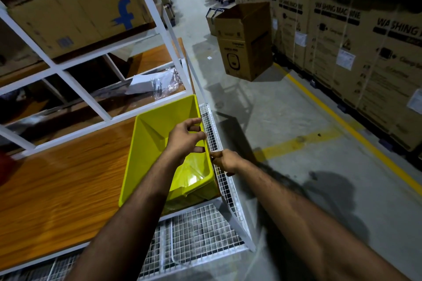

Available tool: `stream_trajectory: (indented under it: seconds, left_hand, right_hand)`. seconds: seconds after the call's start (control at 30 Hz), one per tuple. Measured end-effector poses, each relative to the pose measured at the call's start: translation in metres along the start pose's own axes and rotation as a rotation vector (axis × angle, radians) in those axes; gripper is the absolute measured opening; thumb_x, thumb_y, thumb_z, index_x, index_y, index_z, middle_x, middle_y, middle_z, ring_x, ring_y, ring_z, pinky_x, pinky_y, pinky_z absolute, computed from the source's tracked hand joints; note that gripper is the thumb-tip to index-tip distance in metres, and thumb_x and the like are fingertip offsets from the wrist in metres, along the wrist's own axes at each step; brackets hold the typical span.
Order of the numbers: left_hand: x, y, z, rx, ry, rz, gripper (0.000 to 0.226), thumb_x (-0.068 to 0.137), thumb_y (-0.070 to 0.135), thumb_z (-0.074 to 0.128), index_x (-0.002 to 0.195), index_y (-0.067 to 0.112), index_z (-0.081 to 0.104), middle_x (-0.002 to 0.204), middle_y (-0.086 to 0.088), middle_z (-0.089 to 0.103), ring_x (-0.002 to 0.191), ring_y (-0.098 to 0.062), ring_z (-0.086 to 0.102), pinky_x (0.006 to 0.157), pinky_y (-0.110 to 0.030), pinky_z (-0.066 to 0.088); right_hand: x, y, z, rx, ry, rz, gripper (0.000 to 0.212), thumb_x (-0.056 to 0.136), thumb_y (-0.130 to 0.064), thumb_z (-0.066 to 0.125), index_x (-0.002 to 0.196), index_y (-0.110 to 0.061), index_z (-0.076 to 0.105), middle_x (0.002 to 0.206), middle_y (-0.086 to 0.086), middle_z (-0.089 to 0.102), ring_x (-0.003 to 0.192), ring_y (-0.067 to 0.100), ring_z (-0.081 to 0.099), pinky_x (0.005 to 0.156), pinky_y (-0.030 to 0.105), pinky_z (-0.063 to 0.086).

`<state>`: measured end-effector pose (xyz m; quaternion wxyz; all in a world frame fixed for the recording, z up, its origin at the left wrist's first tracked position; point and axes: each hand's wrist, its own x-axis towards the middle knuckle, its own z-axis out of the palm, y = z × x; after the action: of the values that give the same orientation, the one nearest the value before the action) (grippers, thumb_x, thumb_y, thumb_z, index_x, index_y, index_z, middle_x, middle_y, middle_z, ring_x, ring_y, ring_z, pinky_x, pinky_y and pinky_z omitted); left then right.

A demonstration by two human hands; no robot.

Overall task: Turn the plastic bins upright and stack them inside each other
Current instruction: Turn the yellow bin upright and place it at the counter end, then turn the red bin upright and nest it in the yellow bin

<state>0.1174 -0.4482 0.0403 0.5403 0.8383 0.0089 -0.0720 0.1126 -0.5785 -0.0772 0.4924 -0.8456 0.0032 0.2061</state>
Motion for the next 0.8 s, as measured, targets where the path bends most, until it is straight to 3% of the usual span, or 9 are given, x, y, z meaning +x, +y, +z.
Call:
stream_trajectory:
  seconds: [0.17,0.33,0.4,0.5,0.6,0.7,0.8]
  left_hand:
    - [0.0,0.001,0.0,-0.002,-0.012,-0.002,0.048,0.083,0.003,0.069,0.127,0.02,0.059,0.104,-0.003,0.06,0.087,-0.016,0.066,0.053,-0.029,0.055]
    - [-0.002,-0.004,-0.007,0.056,0.053,0.026,0.035,0.094,0.021,0.059,0.129,0.016,0.057,0.104,-0.005,0.064,0.094,-0.021,0.062,0.07,-0.042,0.06]
    - [-0.003,-0.004,-0.019,0.122,0.111,0.064,0.035,0.096,0.026,0.054,0.129,0.017,0.057,0.113,-0.008,0.065,0.09,-0.022,0.063,0.074,-0.045,0.06]
    - [-0.006,0.001,-0.042,0.258,0.149,0.152,0.037,0.097,0.032,0.05,0.129,0.017,0.059,0.124,-0.011,0.065,0.102,-0.027,0.064,0.088,-0.046,0.055]
    - [-0.014,0.002,-0.067,0.46,0.195,0.246,0.038,0.099,0.029,0.049,0.133,0.013,0.057,0.129,-0.012,0.064,0.116,-0.028,0.06,0.09,-0.031,0.045]
    - [-0.024,0.0,-0.094,0.594,0.238,0.337,0.041,0.099,0.029,0.049,0.135,0.009,0.054,0.132,-0.014,0.062,0.122,-0.032,0.054,0.097,-0.036,0.04]
    - [-0.035,-0.011,-0.128,0.675,0.293,0.342,0.045,0.097,0.032,0.048,0.137,0.011,0.051,0.133,-0.016,0.059,0.127,-0.031,0.047,0.102,-0.037,0.036]
  right_hand:
    - [0.001,0.002,-0.002,-0.002,-0.025,0.005,0.046,0.096,-0.025,0.048,0.141,-0.037,0.051,0.07,-0.004,0.05,0.075,0.019,0.052,0.069,0.037,0.056]
    - [-0.006,-0.003,-0.01,0.135,0.084,-0.056,0.04,0.1,-0.026,0.047,0.139,-0.032,0.054,0.09,0.004,0.066,0.079,0.021,0.057,0.061,0.028,0.047]
    - [-0.008,-0.009,-0.022,0.179,0.173,-0.126,0.04,0.098,-0.03,0.046,0.136,-0.028,0.057,0.117,0.005,0.071,0.093,0.022,0.065,0.067,0.025,0.047]
    - [-0.018,-0.03,-0.048,0.192,0.271,-0.214,0.049,0.089,-0.042,0.045,0.133,-0.026,0.06,0.117,0.001,0.068,0.102,0.014,0.06,0.088,0.033,0.049]
    - [-0.041,-0.068,-0.068,0.016,0.37,-0.373,0.043,0.097,-0.035,0.046,0.135,-0.019,0.059,0.129,0.004,0.064,0.121,0.019,0.057,0.104,0.038,0.043]
    - [-0.06,-0.104,-0.072,-0.283,0.417,-0.539,0.05,0.097,-0.035,0.041,0.14,-0.012,0.052,0.143,0.012,0.054,0.133,0.026,0.047,0.108,0.037,0.034]
    - [-0.069,-0.135,-0.056,-0.569,0.409,-0.553,0.061,0.094,-0.05,0.031,0.148,-0.023,0.04,0.156,0.006,0.037,0.142,0.025,0.032,0.112,0.044,0.03]
